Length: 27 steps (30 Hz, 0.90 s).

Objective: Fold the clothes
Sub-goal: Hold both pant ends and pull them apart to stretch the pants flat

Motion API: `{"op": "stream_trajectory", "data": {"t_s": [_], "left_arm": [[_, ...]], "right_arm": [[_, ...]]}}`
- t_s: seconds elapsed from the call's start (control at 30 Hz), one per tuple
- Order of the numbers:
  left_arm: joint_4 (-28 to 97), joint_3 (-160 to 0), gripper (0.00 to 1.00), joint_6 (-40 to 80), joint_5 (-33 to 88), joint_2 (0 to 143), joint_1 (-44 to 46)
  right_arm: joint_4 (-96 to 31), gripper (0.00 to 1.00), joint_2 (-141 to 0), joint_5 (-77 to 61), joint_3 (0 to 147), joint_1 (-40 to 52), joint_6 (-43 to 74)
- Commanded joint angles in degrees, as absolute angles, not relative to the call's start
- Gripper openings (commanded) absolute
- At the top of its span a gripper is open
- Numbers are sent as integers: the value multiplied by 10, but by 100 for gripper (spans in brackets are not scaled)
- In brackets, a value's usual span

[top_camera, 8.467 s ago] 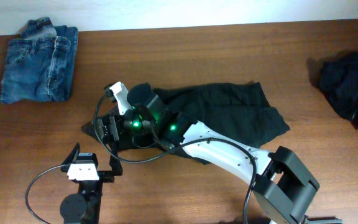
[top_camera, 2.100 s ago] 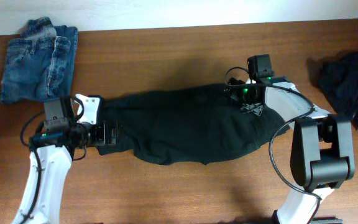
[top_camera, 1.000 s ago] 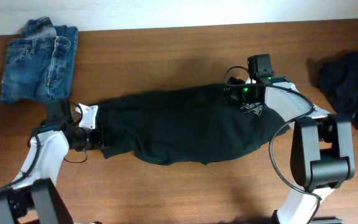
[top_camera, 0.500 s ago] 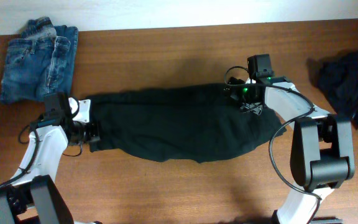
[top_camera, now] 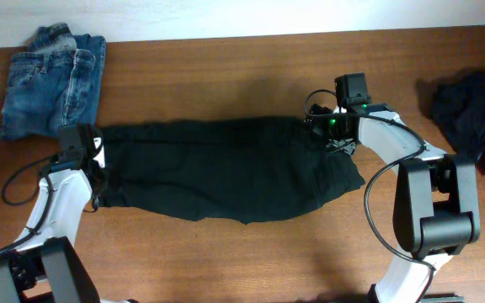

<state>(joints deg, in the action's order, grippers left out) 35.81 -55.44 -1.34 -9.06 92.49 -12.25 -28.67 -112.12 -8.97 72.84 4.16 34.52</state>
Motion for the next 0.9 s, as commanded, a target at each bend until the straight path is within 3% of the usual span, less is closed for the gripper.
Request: {"op": "stream_trajectory", "data": {"t_s": [0.0,0.2,0.3,0.37,0.87], "left_arm": [[383,-589,99,10,-180,930,-125],[484,-679,99,50,-152,930,-124],[512,-717,99,48,42,930,-124],[513,-714,99,43,95,931,-123],[443,-712,99,4,71,1055,-103]], "right_arm": [[-287,99,-1112,-79,722,41,348],[-286,99,-1112,-79,722,41,348],[-282,99,-1112,-79,722,41,348],[-283,99,-1112,-79,722,41,348],[-301,99,-1112,-80,722,42,348]]}}
